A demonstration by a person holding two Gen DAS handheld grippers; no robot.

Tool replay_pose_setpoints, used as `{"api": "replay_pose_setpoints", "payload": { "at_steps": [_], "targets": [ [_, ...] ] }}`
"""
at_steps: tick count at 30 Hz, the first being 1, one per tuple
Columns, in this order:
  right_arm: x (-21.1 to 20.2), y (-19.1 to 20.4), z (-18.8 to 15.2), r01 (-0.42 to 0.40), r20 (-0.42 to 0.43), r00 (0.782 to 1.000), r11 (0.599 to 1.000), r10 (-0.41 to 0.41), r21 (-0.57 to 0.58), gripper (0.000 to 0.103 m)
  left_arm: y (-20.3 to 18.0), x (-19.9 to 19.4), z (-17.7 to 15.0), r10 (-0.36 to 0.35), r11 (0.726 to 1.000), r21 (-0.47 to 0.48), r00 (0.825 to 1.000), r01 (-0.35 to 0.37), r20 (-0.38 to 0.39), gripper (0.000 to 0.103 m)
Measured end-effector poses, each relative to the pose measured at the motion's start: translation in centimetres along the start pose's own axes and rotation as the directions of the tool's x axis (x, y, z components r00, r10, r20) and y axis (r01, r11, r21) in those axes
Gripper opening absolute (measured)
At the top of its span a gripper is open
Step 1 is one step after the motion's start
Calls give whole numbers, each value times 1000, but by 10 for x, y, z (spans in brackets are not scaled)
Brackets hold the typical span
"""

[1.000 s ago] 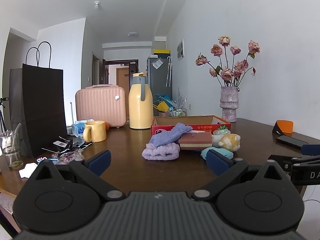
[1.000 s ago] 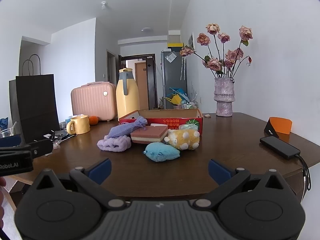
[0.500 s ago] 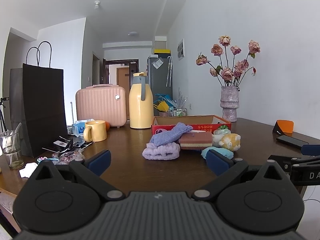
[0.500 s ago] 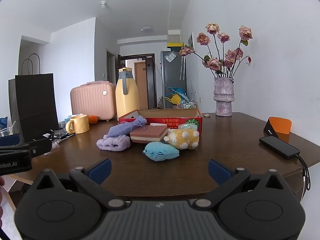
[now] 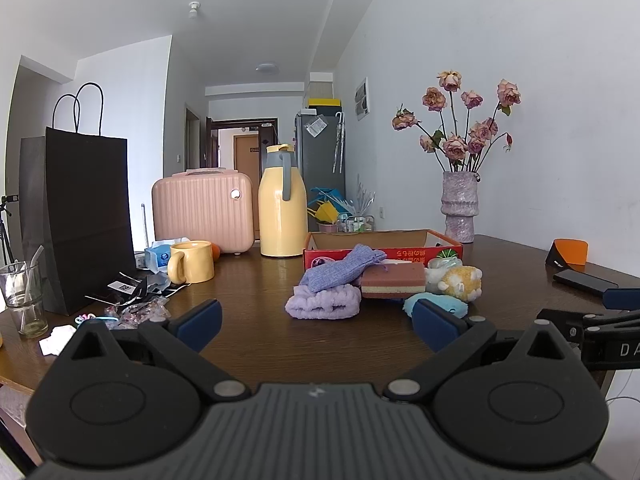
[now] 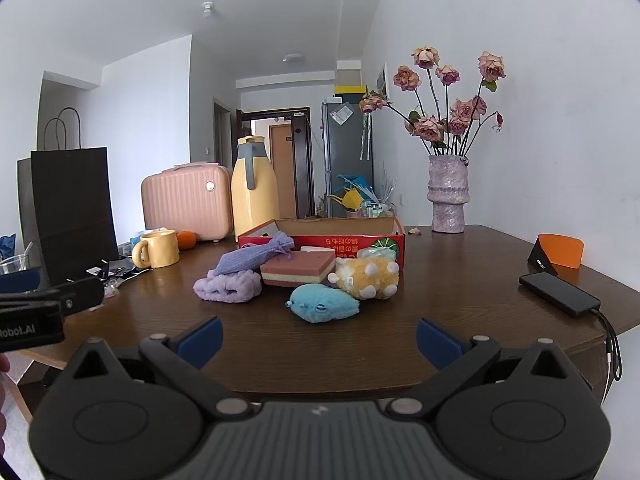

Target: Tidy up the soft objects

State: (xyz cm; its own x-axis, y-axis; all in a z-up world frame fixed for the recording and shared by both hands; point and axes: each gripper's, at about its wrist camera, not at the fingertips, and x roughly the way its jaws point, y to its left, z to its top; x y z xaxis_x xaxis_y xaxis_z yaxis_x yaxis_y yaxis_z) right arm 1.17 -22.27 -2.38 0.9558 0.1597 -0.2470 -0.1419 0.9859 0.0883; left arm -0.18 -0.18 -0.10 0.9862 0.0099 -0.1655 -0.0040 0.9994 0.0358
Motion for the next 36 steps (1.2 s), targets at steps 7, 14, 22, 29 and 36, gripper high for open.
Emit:
{"api": "replay_pose_setpoints", "payload": {
  "at_steps": [7,14,22,29,36],
  "targets": [
    [0,0,-1,8,2,1000,1000,-8,-2,103,0,0,0,-1,1000,1,1000,1,-1,103],
    [1,0,-1,7,3,1000,1000,-7,-1,103,0,0,0,-1,1000,1,1000,1,-1,103],
    [0,0,-1,7,3,1000,1000,-7,0,103,1,1,0,0,1000,3,1000,0,-1,103],
    [0,0,-1,7,3,1000,1000,-7,0,103,0,0,0,-1,1000,2,1000,1,-1,103],
    [0,0,0,9,5,1000,1000,-9,0,103,0,1,0,-1,1000,4,1000,1,2,103]
  ]
}}
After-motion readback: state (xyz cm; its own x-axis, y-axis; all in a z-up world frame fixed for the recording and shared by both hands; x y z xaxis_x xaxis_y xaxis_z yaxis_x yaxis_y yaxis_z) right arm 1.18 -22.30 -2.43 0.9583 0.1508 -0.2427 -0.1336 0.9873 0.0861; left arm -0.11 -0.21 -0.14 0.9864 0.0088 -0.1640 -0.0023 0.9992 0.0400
